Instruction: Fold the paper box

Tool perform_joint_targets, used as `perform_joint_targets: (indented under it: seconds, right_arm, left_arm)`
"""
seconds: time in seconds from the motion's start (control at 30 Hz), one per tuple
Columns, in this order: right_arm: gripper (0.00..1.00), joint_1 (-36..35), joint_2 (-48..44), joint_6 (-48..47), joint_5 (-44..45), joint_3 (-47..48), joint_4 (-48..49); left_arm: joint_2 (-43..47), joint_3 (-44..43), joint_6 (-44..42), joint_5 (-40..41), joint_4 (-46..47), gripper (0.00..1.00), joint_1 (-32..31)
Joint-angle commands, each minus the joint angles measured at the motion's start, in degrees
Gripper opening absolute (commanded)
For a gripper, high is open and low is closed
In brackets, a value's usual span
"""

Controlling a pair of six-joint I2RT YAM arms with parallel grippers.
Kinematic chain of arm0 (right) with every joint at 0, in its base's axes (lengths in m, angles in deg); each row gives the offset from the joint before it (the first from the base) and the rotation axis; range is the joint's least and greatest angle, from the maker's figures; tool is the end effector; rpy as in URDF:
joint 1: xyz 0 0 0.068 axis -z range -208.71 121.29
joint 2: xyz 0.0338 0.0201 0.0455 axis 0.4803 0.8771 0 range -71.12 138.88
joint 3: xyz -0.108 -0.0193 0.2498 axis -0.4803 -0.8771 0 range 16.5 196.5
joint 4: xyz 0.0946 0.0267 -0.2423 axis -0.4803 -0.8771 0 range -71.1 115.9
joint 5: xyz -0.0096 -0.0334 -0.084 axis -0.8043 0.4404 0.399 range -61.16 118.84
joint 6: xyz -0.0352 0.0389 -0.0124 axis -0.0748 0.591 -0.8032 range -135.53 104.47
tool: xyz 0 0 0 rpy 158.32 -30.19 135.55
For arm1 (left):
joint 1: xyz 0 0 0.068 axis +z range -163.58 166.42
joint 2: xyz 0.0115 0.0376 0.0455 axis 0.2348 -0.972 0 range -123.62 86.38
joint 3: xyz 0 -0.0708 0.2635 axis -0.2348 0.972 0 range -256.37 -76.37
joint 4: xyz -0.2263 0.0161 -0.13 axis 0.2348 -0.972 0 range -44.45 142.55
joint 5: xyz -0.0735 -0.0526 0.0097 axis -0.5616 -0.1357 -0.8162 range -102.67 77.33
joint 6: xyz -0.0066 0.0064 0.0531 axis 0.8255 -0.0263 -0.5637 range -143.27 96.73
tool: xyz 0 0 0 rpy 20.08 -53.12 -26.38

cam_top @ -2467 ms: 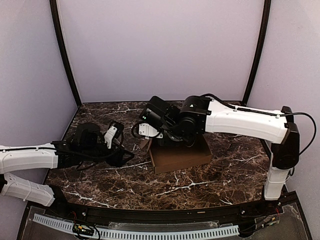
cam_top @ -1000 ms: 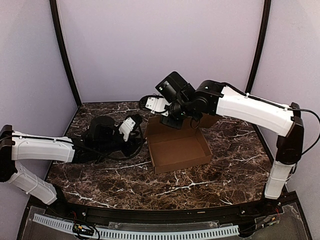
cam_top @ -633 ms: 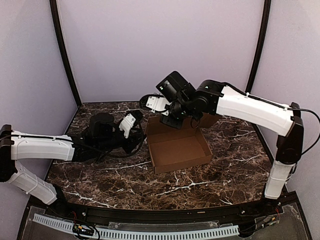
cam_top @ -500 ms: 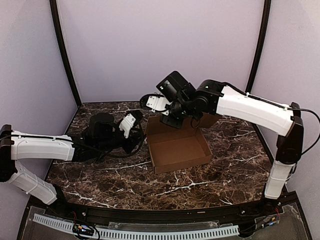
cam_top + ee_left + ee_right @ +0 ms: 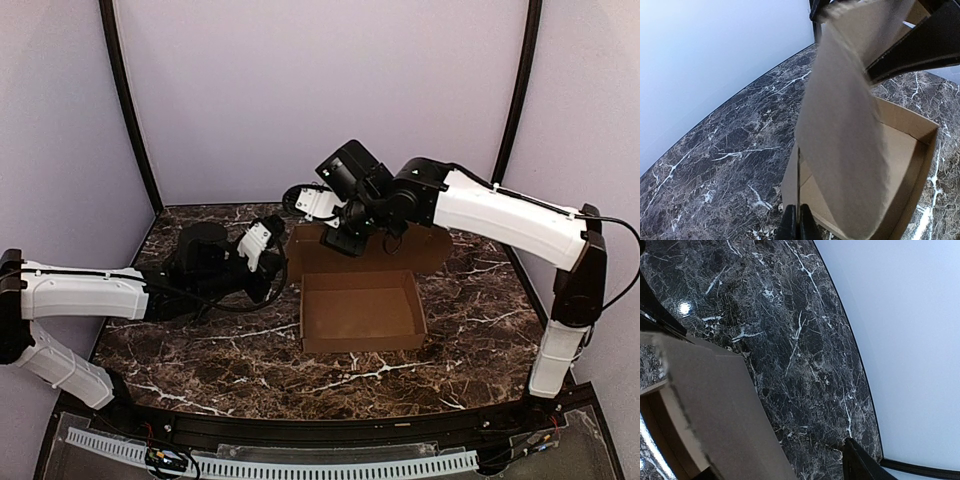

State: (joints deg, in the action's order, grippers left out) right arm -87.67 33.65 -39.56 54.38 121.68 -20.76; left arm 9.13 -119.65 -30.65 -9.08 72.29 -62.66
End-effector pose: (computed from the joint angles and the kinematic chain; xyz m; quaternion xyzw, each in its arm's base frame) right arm 0.2220 0.3393 0.3539 -0.5380 0.7324 -0.0866 0.4083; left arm 0.2012 -0.2288 0.2570 0.3562 0.7041 -0.1954 0.5824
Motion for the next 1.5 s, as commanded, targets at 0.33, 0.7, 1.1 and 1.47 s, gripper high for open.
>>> perform_joint_targets:
  seconds: [0.33,0.7,1.1,1.47]
  right_arm:
    - [0.95,2.11,-14.28,6.82,-4.57,-9.17,3.38]
    - [0.99,6.52,-37.63,16.55,-3.22,-31.56,9.87]
    - [0.97,11.78,-49.27,17.13,-9.90,-48.71,16.85]
    - [0.91,23.53,-53.67,6.15,-26.43,-61.93,34.14]
  left_arm:
    - [0.17,-3.06,-1.54,5.59,-3.90,0.01,-0.39]
    - [0.65,-5.44,-0.85,11.28,-10.17,0.01,-0.34]
    - [4.95,-4.54,0.80,11.94,-15.22,0.01,-0.38]
    - [8.61,-1.64,1.44,13.19,-15.89,0.01,-0.40]
